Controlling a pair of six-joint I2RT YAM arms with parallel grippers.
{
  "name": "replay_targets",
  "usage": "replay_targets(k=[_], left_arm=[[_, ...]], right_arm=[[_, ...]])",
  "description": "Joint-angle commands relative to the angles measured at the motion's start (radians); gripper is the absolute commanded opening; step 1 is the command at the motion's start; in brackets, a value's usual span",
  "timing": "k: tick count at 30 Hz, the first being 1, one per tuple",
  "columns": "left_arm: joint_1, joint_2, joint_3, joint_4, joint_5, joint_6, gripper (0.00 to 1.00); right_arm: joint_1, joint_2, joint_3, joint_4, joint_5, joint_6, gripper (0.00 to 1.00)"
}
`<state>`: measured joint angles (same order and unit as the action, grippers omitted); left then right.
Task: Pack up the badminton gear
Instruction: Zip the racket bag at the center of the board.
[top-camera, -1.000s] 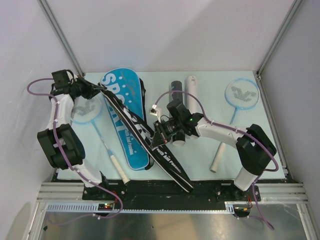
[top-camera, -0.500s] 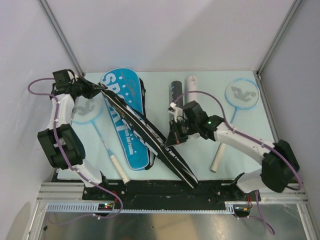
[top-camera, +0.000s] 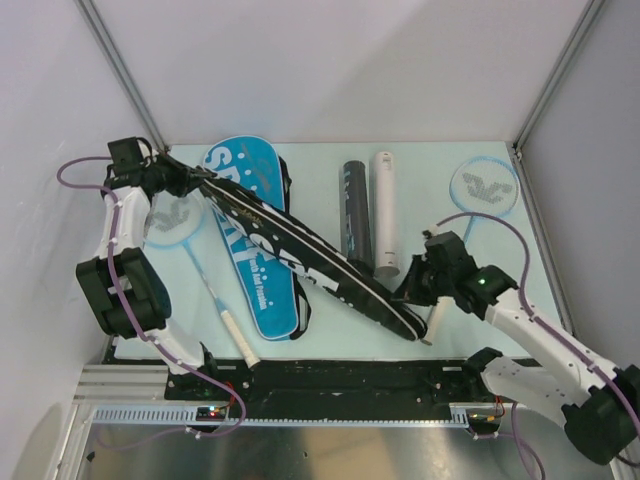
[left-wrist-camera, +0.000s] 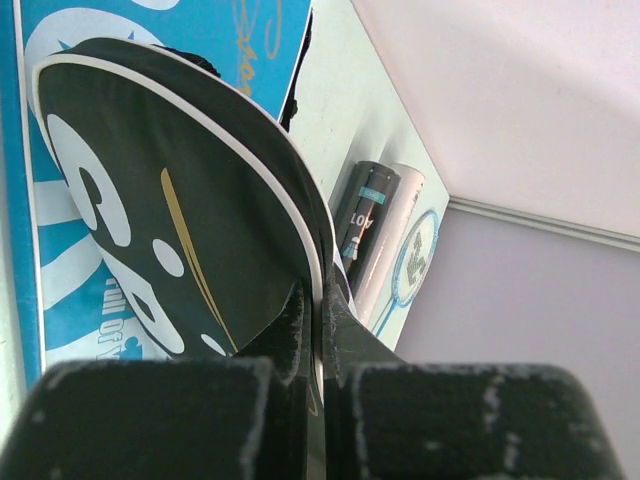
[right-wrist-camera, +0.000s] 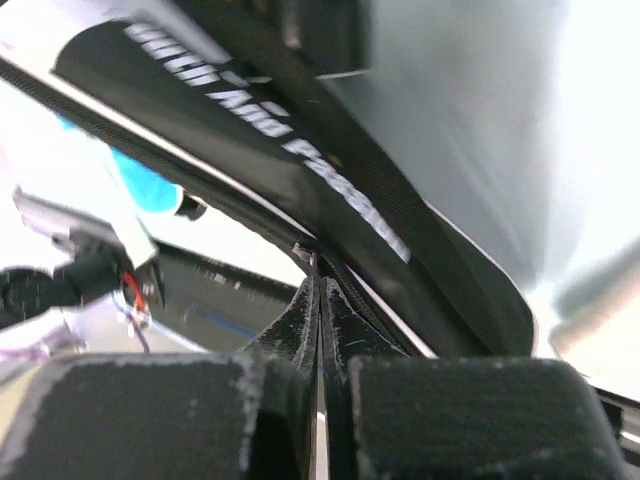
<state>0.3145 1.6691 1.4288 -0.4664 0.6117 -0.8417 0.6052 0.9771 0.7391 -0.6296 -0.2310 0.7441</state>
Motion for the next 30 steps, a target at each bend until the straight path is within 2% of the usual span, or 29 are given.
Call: replay_targets(k=[1, 6, 10, 18, 22, 27, 28, 30], left_arm=[[0.021, 0.019, 0.062, -0.010, -0.085, 0.001, 0.00], [0.036, 0.012, 0.063, -0.010, -0.088, 0.017, 0.00], [0.039, 0.006, 0.045, -0.010, -0.089, 0.028, 0.00], [0.074, 0.009, 0.046, -0.011, -0.073, 0.027, 0.00], [0.084, 0.013, 0.043, -0.011, -0.071, 0.029, 0.00], [0.084, 0.020, 0.030, -0.010, -0.056, 0.028, 0.00], [0.083, 0.020, 0.028, -0.010, -0.053, 0.029, 0.00], [0.084, 0.016, 0.024, -0.011, -0.047, 0.032, 0.00]], right_arm=[[-0.121, -0.103, -0.032, -0.217, 0.257, 0.064, 0.00], [-0.242, -0.248, -0.040, -0.308, 0.324, 0.072, 0.00], [-0.317, -0.279, -0.073, -0.307, 0.342, 0.048, 0.00], [-0.477, -0.221, -0.125, -0.215, 0.330, 0.035, 0.00], [-0.500, -0.161, -0.167, -0.136, 0.305, 0.042, 0.00], [-0.501, -0.126, -0.216, -0.004, 0.181, 0.013, 0.00], [-0.502, -0.129, -0.209, 0.005, 0.161, -0.006, 0.02], [-0.498, -0.142, -0.150, -0.027, 0.149, -0.039, 0.15]])
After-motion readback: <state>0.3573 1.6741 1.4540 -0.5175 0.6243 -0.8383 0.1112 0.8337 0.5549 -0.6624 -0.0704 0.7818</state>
